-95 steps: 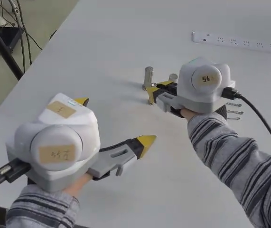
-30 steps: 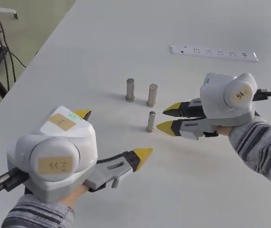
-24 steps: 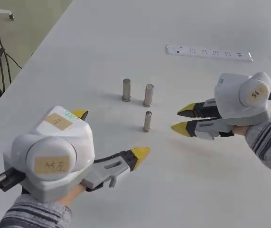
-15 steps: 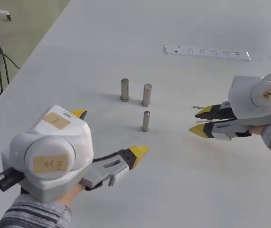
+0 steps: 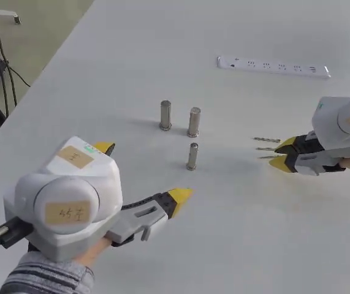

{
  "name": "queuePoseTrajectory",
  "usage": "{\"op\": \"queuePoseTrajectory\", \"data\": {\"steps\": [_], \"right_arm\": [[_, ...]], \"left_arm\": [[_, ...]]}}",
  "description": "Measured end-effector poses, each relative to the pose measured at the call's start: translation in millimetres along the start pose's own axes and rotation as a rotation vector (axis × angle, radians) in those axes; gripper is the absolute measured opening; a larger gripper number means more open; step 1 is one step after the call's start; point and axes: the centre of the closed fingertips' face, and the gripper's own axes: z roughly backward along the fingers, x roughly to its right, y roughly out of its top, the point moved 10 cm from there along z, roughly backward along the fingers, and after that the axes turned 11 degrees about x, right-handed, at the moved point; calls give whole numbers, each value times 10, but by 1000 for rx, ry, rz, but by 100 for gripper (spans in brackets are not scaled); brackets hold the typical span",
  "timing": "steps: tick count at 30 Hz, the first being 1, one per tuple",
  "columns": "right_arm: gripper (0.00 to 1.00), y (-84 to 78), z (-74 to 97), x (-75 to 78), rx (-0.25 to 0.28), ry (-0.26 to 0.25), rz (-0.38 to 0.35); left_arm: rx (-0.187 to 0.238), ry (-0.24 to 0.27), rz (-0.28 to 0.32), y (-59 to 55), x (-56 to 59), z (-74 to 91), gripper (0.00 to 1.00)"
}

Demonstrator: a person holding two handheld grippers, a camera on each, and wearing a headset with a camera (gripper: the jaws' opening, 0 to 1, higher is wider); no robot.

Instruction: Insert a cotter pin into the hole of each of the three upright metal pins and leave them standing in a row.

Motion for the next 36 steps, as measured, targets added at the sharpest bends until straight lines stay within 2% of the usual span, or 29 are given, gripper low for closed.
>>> {"op": "queuePoseTrajectory", "data": {"steps": [2,9,16,22,29,36], "right_arm": [[11,-12,-7,18,-25,7,22],[8,-12,-40,93,-60,24,47],[0,33,-53,105,-109,83,62],[0,54,-60,107,-143,115,84],[0,67,-61,88,-162,130,131],[0,59,-15,51,-146,129,171]], "left_arm": [[-1,1,2,-2,-4,0,79],[-8,-3,6,-18,-6,-7,78],[-7,-1,6,-23,-16,-6,78],[-8,-3,7,-30,-16,-3,77],[-12,-8,12,-36,-16,-3,76],[-21,-17,25,-49,-15,-4,74]]}}
